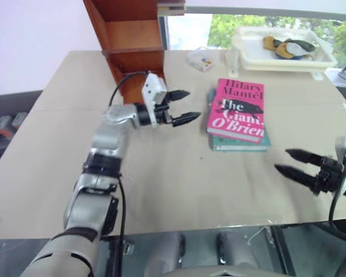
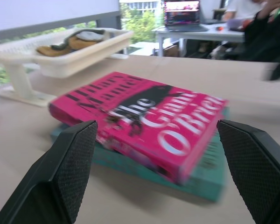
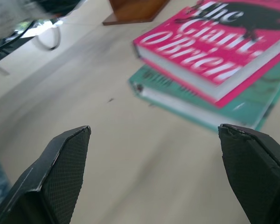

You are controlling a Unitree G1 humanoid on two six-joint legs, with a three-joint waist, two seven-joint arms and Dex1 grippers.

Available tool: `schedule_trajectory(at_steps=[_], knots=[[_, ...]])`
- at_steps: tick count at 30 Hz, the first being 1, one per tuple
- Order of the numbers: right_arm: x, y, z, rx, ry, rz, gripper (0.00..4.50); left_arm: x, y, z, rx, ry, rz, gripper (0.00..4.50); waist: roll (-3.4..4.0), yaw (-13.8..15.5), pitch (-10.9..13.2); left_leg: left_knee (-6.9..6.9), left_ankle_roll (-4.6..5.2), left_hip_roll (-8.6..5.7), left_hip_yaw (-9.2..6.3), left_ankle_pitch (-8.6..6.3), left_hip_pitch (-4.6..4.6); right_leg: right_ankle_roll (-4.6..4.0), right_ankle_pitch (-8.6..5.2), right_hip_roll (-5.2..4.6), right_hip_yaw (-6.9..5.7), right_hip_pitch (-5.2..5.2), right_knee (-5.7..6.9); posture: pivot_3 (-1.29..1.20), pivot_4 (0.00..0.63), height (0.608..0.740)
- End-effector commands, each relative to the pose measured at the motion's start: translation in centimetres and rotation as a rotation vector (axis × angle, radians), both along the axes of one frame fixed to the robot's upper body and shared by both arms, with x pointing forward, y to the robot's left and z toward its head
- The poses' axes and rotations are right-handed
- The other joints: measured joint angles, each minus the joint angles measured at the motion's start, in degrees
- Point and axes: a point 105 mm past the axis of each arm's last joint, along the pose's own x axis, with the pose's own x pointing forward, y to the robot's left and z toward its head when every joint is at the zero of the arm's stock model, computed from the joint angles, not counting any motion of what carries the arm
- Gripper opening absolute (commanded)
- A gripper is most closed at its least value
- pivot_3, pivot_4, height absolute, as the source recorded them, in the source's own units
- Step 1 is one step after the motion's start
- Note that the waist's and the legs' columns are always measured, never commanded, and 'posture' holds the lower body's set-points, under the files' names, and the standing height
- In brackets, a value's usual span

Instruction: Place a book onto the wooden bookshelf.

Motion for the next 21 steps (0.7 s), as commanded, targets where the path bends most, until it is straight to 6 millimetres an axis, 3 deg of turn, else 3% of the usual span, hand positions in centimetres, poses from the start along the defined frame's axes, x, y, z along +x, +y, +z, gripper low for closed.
schedule_trajectory(at_steps=[1,4,7,13,21], knots=[[-2.7,0.5,1.9,-0.02,-0.128,0.04,4.5,1.7,-1.7,0.6,0.153,-0.19,-0.011,4.38,-0.15,0.37,0.08,0.01,0.01,-0.03,-0.07,0.0,-0.01,0.01,-0.01,0.01,-0.1,0.02,-0.05,0.0,0.15,0.74],[-3.7,0.5,3.1,0.037,-0.198,0.035,4.5,2.3,-3.3,1.7,0.144,-0.235,-0.04,4.38,-0.2,0.25,0.11,0.01,0.03,-0.01,-0.1,-0.01,-0.04,0.01,-0.01,0.04,-0.11,0.03,-0.04,0.0,0.15,0.74],[-3.4,-1.2,2.3,-0.099,-0.195,-0.096,4.5,2.3,-5.5,2.3,0.125,-0.235,-0.091,4.38,-0.29,0.24,0.16,0.09,0.09,-0.03,-0.09,-0.05,-0.08,0.04,-0.02,0.02,-0.12,0.03,-0.03,0.0,0.15,0.74],[-5.0,-2.1,2.8,-0.134,-0.242,-0.186,4.5,1.5,-8.0,0.8,0.188,-0.135,-0.193,4.38,-0.33,0.15,0.18,0.11,0.13,-0.01,-0.11,-0.07,-0.09,0.11,-0.08,0.09,-0.15,0.04,-0.03,0.0,0.15,0.74],[-5.8,-2.3,3.0,-0.153,-0.254,-0.242,4.5,3.0,-10.1,-0.6,0.242,0.035,-0.038,4.38,-0.41,0.25,0.23,0.3,0.13,0.03,-0.12,-0.08,-0.1,0.15,-0.09,0.12,-0.14,0.05,0.09,0.0,0.15,0.74]])
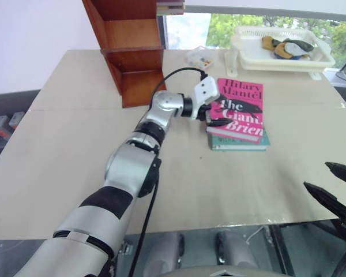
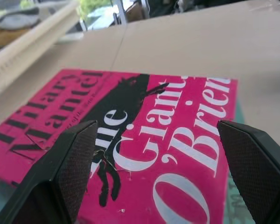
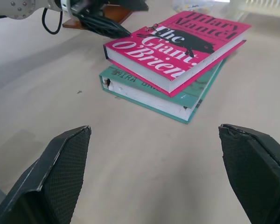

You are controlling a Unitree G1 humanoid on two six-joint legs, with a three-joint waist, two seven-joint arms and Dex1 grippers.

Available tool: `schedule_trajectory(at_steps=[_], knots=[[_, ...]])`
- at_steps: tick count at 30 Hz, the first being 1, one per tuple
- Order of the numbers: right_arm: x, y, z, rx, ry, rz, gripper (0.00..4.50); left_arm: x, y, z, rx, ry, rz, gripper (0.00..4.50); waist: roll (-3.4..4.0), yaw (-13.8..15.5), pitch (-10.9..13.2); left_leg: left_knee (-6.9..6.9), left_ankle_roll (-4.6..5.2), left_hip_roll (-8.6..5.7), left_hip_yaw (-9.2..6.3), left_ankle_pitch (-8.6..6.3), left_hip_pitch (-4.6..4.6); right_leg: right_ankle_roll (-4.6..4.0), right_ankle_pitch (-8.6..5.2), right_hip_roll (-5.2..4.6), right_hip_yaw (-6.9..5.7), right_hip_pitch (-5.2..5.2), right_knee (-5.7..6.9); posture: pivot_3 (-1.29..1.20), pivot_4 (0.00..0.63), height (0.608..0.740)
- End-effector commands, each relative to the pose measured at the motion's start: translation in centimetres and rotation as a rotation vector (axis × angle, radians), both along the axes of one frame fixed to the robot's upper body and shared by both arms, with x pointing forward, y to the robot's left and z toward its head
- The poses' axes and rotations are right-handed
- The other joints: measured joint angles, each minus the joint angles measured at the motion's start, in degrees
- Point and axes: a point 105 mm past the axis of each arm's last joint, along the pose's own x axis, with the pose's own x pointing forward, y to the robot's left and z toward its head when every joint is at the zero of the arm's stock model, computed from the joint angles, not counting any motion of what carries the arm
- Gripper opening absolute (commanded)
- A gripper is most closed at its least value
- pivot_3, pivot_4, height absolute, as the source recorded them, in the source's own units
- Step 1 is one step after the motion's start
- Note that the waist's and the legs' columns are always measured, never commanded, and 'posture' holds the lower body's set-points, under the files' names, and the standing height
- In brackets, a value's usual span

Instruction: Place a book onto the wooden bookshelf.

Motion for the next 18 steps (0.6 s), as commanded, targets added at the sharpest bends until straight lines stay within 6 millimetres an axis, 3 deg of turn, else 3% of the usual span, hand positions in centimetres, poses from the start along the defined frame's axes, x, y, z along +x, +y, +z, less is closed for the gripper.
schedule_trajectory(at_steps=[1,8,18], knots=[[-0.3,0.0,1.4,-0.028,-0.069,-0.015,4.5,0.4,-1.2,1.1,0.009,0.019,0.04,4.38,0.0,0.05,0.0,0.02,0.0,0.0,-0.01,0.0,0.0,0.0,0.0,0.0,0.0,0.01,0.01,0.0,0.15,0.74],[-0.4,-0.1,1.3,-0.029,-0.065,-0.028,4.5,-0.9,-1.1,-0.4,0.116,0.115,-0.061,4.38,0.0,-0.07,0.0,0.0,0.0,0.02,-0.01,-0.01,-0.01,0.0,-0.01,0.03,0.0,-0.01,0.01,0.0,0.15,0.74],[0.8,-0.2,1.8,-0.03,-0.082,0.009,4.5,-1.3,-0.1,-2.4,0.187,0.241,-0.059,4.38,0.0,0.06,0.0,0.02,0.0,0.03,-0.03,-0.01,0.0,-0.01,-0.01,0.05,0.01,0.0,0.02,0.0,0.15,0.74]])
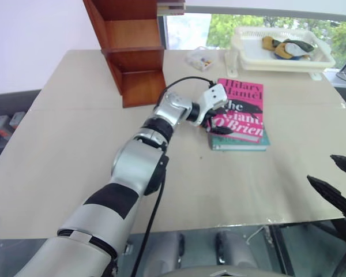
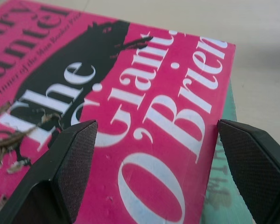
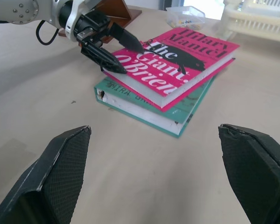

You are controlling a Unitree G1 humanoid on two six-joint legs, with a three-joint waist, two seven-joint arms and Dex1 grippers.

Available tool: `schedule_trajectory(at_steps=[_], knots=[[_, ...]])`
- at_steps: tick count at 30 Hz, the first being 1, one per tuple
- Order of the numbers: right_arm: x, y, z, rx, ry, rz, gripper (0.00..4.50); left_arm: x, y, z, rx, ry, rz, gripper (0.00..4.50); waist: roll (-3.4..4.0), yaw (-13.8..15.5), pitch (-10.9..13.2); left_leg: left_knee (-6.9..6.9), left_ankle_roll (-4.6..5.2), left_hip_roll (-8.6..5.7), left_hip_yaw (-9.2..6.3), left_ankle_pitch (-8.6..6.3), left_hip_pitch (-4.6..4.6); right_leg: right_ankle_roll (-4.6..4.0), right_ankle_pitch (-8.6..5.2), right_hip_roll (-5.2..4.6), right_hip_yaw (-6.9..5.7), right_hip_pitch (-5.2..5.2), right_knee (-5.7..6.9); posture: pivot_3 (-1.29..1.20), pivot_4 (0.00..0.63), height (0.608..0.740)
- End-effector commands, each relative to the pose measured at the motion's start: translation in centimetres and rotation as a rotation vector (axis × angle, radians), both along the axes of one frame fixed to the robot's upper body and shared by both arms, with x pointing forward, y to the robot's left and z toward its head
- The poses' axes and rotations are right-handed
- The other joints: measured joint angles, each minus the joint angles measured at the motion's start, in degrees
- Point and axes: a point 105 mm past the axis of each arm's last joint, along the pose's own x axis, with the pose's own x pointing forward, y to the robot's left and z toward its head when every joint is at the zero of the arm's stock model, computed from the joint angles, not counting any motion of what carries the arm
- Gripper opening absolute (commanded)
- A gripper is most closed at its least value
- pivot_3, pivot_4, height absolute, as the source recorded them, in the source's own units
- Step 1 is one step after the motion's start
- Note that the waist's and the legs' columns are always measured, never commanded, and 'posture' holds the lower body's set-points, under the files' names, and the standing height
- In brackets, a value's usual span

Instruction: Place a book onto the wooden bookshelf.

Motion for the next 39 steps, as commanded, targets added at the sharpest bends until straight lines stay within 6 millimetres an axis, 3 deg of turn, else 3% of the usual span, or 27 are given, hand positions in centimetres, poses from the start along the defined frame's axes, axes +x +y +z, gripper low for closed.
schedule_trajectory(at_steps=[1,14,19,24,29,33,39], knots=[[0.1,0.0,0.5,-0.012,-0.026,0.009,4.5,-0.5,0.2,-0.1,0.024,0.046,-0.036,4.38,0.01,0.03,0.0,0.0,0.0,0.0,0.0,0.0,0.0,0.0,0.0,0.0,0.0,0.0,0.0,0.0,0.15,0.74],[0.5,-0.1,0.6,-0.015,-0.03,0.014,4.5,-3.7,1.2,0.1,-0.035,0.303,-0.266,4.38,0.02,-0.04,-0.01,0.03,0.01,0.0,0.0,0.0,0.05,0.0,0.0,0.0,0.0,0.06,0.02,0.0,0.15,0.74],[0.7,-0.1,0.6,-0.009,-0.036,0.016,4.5,-4.2,1.5,0.0,-0.027,0.309,-0.312,4.38,0.02,0.0,-0.01,0.04,0.01,0.01,-0.01,0.0,0.04,-0.01,0.0,0.0,0.01,0.06,0.02,0.0,0.15,0.74],[0.7,0.0,0.5,-0.003,-0.04,0.018,4.5,-3.2,1.4,3.3,-0.151,0.07,-0.334,4.38,0.01,0.0,0.0,0.06,0.01,0.03,-0.02,0.0,0.03,-0.01,0.01,-0.01,0.01,0.06,0.03,0.0,0.15,0.74],[0.7,-0.1,0.5,0.003,-0.041,0.017,4.5,0.6,2.2,5.7,0.002,-0.362,-0.122,4.38,0.01,0.07,0.0,0.06,0.01,0.03,-0.04,-0.01,0.02,-0.01,0.01,-0.04,0.01,0.05,0.03,0.0,0.15,0.74],[0.8,0.1,0.3,0.01,-0.045,0.02,4.5,3.1,3.7,4.7,0.28,-0.627,0.001,4.38,0.01,0.12,0.0,0.06,0.01,-0.02,-0.03,-0.01,0.02,0.0,0.01,-0.06,0.02,0.07,0.01,0.0,0.15,0.74],[0.8,-0.1,0.4,0.012,-0.05,0.014,4.5,1.9,3.9,1.8,0.36,-0.565,-0.128,4.38,0.0,0.07,0.0,0.06,0.03,-0.03,-0.02,-0.02,0.01,0.0,0.01,-0.05,0.0,0.06,0.0,0.0,0.15,0.74]])
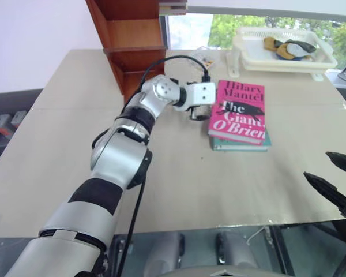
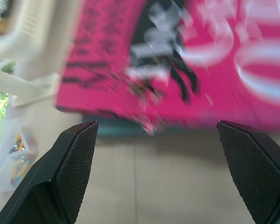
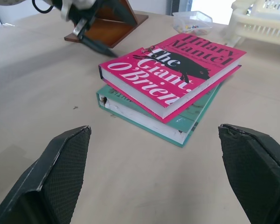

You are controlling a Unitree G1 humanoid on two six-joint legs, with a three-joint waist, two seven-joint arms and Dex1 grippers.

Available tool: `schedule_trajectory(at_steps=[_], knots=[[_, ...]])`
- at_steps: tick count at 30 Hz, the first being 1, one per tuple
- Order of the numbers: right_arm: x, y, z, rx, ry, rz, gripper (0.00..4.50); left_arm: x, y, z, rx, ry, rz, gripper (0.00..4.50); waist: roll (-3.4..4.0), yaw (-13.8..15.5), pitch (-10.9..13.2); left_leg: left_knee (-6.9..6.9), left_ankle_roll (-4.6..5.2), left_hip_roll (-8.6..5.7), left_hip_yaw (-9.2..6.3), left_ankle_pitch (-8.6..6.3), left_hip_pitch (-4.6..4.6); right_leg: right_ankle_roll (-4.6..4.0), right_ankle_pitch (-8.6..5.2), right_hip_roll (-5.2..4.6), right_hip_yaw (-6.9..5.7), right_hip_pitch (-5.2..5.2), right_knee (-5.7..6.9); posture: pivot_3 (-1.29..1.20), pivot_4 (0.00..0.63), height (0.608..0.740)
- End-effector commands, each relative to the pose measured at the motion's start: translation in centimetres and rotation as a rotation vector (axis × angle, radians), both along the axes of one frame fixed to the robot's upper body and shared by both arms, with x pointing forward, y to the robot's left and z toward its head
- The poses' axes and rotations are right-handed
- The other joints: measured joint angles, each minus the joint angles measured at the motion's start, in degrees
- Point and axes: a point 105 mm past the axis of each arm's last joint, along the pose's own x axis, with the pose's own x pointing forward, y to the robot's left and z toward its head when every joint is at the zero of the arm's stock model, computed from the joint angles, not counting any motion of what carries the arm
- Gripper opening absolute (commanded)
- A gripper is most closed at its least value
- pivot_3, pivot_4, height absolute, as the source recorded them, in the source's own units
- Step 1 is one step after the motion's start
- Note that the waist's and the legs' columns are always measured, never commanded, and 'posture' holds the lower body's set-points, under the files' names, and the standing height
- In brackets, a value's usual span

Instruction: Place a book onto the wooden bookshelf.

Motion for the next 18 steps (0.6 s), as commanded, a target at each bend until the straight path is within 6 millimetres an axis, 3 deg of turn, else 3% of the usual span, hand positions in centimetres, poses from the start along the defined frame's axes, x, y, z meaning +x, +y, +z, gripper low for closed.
schedule_trajectory(at_steps=[1,7,12,18], knots=[[-0.1,-0.2,0.5,-0.007,-0.033,-0.011,4.5,-0.8,-0.7,-0.2,-0.007,0.036,-0.067,4.38,-0.01,-0.02,0.01,0.0,0.0,0.0,0.0,0.0,-0.01,0.0,0.0,0.0,0.0,-0.01,0.0,0.0,0.15,0.74],[0.0,-0.3,0.5,-0.008,-0.037,-0.016,4.5,-2.4,-1.5,-1.5,0.007,0.117,-0.17,4.38,-0.01,-0.02,0.0,0.0,0.01,0.01,0.0,0.0,-0.01,0.0,0.0,0.0,-0.01,-0.01,0.01,0.0,0.15,0.74],[-0.1,-0.5,0.5,-0.011,-0.039,-0.021,4.5,-3.4,-0.9,-2.9,0.096,0.221,-0.217,4.38,-0.01,-0.09,0.0,0.02,0.01,0.01,0.01,0.0,-0.01,0.0,0.0,0.02,-0.01,0.0,0.01,0.0,0.15,0.74],[-0.1,-0.5,0.7,-0.005,-0.047,-0.019,4.5,-5.1,-1.3,-2.3,0.052,0.302,-0.343,4.38,0.0,-0.09,0.0,0.03,0.01,0.03,0.01,0.0,0.0,-0.01,0.0,0.04,-0.01,0.0,0.02,0.0,0.15,0.74]])
